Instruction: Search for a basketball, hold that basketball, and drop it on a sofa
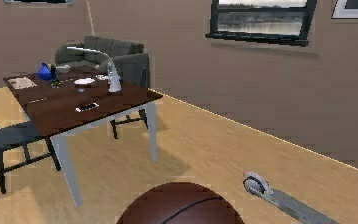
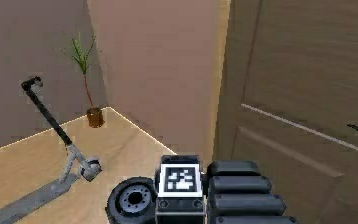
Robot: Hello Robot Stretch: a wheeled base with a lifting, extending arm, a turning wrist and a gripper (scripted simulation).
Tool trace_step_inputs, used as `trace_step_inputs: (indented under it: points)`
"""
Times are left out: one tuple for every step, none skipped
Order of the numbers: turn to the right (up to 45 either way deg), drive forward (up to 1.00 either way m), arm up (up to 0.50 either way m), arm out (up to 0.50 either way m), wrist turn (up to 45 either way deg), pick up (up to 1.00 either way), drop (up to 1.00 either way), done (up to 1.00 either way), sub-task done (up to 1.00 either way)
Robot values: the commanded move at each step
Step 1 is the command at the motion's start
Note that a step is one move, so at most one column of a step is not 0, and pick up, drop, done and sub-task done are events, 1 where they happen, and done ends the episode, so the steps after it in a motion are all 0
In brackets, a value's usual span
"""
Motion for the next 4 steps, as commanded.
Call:
trace_step_inputs:
  points:
    - [0.0,0.30,0.00,0.00,0.0,0.00,0.00,0.00,0.00]
    - [0.0,0.10,0.00,0.00,0.0,0.00,0.00,0.00,0.00]
    - [-39.0,0.00,0.00,0.00,0.0,0.00,0.00,0.00,0.00]
    - [0.0,0.30,0.00,0.00,0.0,0.00,0.00,0.00,0.00]
